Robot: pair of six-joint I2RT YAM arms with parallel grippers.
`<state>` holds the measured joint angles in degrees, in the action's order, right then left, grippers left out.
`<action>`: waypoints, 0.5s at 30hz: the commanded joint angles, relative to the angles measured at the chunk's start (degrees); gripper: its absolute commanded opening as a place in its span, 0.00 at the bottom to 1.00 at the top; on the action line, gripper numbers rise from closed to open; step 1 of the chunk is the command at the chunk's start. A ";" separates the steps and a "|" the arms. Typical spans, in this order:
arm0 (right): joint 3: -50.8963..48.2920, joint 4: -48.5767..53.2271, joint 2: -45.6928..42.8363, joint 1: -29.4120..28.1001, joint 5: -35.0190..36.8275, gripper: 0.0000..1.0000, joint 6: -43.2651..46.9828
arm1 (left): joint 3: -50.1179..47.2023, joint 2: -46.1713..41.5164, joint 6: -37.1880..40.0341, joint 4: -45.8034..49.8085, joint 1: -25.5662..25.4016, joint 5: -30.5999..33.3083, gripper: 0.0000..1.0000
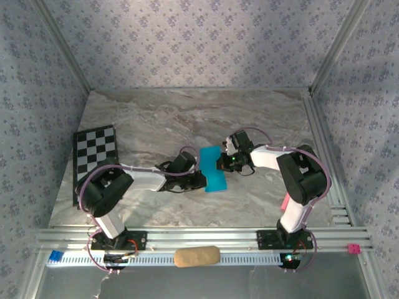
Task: Fold a paper plane with a square sheet of paper (pick it up from the middle)
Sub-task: First fold the square sheet of paper in half at the center of the table.
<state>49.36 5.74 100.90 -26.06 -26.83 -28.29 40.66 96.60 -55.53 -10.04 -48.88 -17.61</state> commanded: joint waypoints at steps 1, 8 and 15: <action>-3.16 9.06 2.64 0.16 7.69 0.00 -0.45 | 0.72 -2.66 0.52 5.70 -0.65 -0.03 0.10; -3.31 9.04 2.37 0.08 7.97 0.00 -0.70 | 4.22 -3.00 -2.74 3.78 -0.53 -0.04 0.02; -3.51 8.88 2.22 0.03 8.00 0.00 -0.80 | 5.41 1.77 -4.43 0.11 -0.68 -3.04 0.00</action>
<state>49.32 5.72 100.86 -26.06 -26.79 -28.71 45.45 96.01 -58.52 -8.38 -49.06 -18.72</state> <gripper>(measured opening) 0.051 0.063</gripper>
